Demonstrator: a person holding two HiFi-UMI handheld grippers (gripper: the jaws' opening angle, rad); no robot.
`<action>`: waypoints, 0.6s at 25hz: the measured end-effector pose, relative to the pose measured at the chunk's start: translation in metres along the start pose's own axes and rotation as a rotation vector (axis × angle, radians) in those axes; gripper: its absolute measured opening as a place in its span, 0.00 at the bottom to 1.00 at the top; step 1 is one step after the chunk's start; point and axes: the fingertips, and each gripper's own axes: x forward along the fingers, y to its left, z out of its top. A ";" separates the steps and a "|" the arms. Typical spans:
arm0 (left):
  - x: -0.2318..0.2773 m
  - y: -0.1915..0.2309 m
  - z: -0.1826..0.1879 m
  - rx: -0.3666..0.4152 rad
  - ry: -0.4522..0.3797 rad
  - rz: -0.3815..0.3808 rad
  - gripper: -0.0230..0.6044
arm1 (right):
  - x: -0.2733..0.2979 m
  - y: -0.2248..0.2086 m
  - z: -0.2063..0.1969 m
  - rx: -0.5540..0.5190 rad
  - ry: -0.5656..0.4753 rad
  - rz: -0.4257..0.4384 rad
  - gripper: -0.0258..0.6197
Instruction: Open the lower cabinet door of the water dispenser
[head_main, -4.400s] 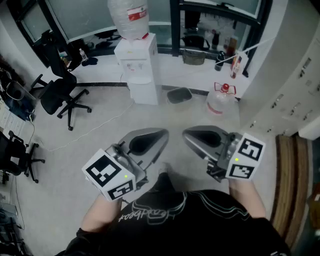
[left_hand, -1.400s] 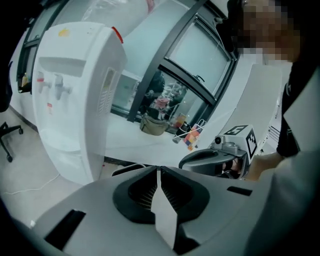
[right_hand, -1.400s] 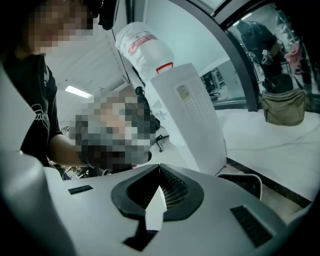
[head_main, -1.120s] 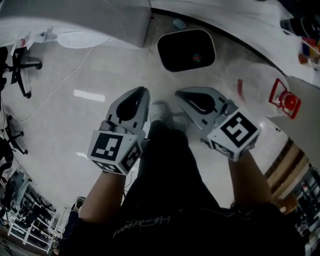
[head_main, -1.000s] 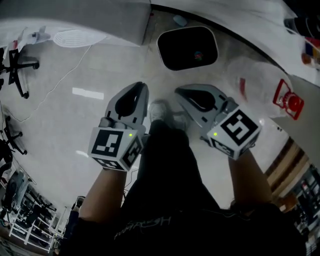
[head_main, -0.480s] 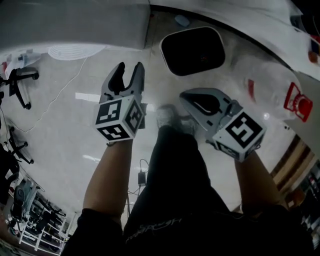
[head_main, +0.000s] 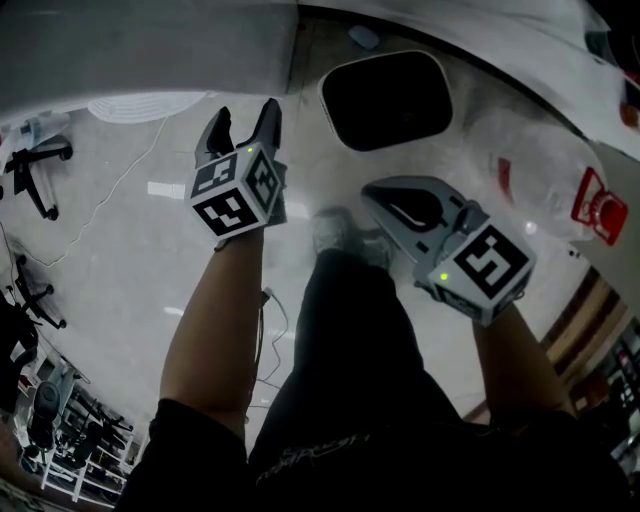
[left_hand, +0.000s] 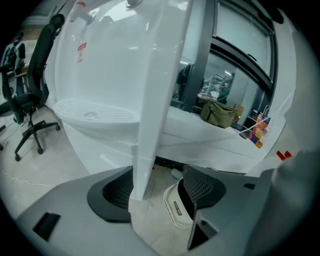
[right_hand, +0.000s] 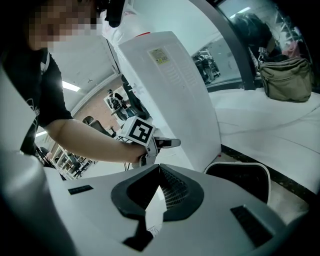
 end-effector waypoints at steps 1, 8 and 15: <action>0.004 0.003 0.000 -0.021 0.004 0.010 0.51 | 0.000 0.000 0.000 0.006 -0.002 0.002 0.06; 0.019 0.025 0.008 -0.039 0.007 0.125 0.52 | 0.007 0.005 -0.003 0.013 0.018 0.014 0.06; 0.024 0.033 0.012 -0.088 0.013 0.190 0.52 | 0.004 0.006 -0.003 0.037 0.015 0.035 0.06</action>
